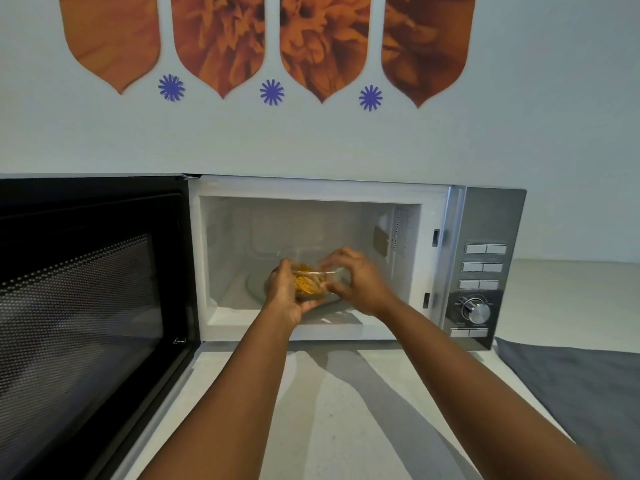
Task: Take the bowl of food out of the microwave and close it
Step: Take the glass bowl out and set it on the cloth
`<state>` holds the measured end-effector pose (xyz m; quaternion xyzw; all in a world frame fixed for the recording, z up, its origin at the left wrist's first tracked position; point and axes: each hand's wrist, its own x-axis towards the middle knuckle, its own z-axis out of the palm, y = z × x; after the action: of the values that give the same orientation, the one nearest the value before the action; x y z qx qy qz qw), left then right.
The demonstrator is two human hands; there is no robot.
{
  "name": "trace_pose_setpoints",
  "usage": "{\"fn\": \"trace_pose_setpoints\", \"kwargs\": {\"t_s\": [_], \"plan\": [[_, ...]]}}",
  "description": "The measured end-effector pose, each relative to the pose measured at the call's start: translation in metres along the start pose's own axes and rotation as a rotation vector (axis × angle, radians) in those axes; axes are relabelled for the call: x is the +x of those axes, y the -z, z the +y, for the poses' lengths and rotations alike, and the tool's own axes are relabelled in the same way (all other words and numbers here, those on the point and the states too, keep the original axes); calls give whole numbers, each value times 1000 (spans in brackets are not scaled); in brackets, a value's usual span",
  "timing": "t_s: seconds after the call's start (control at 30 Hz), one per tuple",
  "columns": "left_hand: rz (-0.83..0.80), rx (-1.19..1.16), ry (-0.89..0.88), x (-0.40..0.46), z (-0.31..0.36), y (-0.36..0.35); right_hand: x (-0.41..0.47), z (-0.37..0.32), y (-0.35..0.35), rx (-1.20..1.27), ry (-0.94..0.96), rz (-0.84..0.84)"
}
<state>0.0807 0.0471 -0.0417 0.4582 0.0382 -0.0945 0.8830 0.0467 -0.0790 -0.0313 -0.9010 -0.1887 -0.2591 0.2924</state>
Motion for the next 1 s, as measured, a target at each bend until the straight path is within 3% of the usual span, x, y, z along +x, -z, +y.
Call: {"fn": "trace_pose_setpoints", "kwargs": {"t_s": [0.13,0.23,0.33,0.57,0.87,1.0], "plan": [[0,52,4,-9,1,-3,-5,-5,9,460,-332,147],[-11,88,23,-20,2,-8,-3,-13,10,701,-630,165],[-26,138,34,-31,2,-16,-4,-21,9,858,-744,189],[26,224,-5,-50,1,-33,-11,-36,15,709,-779,439],[157,172,-187,-74,-20,-71,-42,-41,48,547,-750,582],[115,163,-193,-91,-36,-96,-63,-38,74,493,-753,664]]}}
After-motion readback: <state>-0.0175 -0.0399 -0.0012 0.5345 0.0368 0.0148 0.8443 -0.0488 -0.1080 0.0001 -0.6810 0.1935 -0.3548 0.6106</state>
